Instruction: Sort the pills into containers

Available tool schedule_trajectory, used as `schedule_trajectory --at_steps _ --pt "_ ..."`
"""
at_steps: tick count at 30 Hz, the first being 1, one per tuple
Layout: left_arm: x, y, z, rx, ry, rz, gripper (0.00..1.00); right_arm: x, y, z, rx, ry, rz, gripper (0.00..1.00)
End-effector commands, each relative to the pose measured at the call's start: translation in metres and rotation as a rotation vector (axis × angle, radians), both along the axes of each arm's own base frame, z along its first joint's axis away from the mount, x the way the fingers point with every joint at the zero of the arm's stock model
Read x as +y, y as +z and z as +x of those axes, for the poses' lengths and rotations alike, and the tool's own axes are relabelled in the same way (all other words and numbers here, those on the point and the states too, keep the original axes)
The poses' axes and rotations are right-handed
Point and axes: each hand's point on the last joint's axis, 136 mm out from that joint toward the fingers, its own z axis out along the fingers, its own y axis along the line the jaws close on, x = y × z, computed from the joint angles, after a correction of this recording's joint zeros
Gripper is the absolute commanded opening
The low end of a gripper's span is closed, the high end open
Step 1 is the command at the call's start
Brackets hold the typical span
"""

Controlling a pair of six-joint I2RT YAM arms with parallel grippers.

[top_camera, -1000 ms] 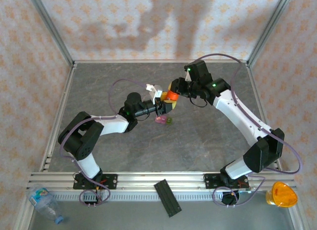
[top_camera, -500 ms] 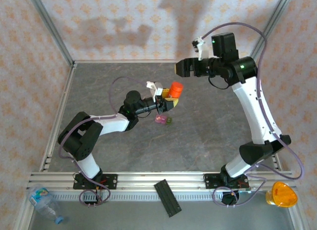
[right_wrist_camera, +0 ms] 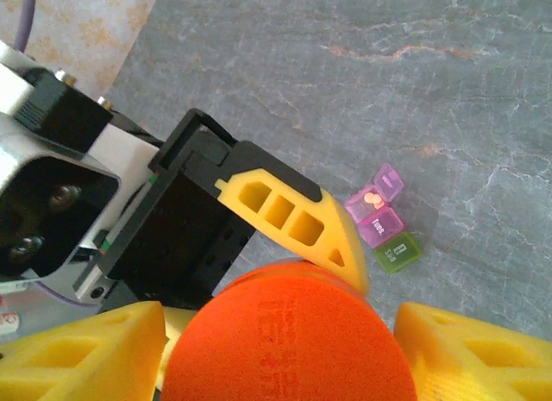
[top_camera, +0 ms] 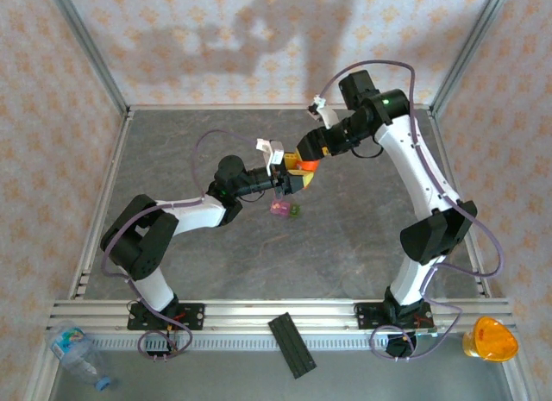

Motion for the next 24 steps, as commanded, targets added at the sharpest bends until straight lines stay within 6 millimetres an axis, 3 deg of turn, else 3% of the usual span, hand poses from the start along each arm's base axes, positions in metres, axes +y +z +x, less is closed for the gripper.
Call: schedule_trajectory --at_steps 1,5,10,12,15,16,17,24 --pt "-0.001 0.023 -0.005 -0.072 -0.032 -0.048 0.00 -0.002 0.006 -0.016 0.007 0.031 0.024 0.68" --pt "-0.001 0.024 -0.005 -0.072 -0.035 -0.051 0.00 -0.002 0.002 -0.020 0.016 0.031 0.022 0.57" --pt "-0.001 0.023 -0.004 -0.069 -0.033 -0.052 0.00 -0.005 0.004 -0.019 0.002 0.007 0.022 0.28" --pt "-0.001 0.021 -0.002 -0.064 -0.024 -0.048 0.00 -0.005 0.006 -0.017 -0.007 -0.012 0.030 0.22" --pt "0.002 0.015 0.002 -0.060 0.017 -0.033 0.37 -0.009 0.004 -0.006 -0.032 -0.100 0.013 0.13" --pt "0.004 0.012 0.002 -0.059 0.023 -0.025 0.92 -0.013 0.003 -0.002 -0.045 -0.140 0.001 0.13" --pt "0.004 0.010 0.003 -0.056 0.023 -0.021 0.99 -0.016 0.003 0.003 -0.058 -0.177 -0.008 0.11" --pt "0.016 0.000 -0.002 -0.045 0.060 -0.007 1.00 -0.044 -0.004 0.032 -0.126 -0.424 -0.096 0.09"
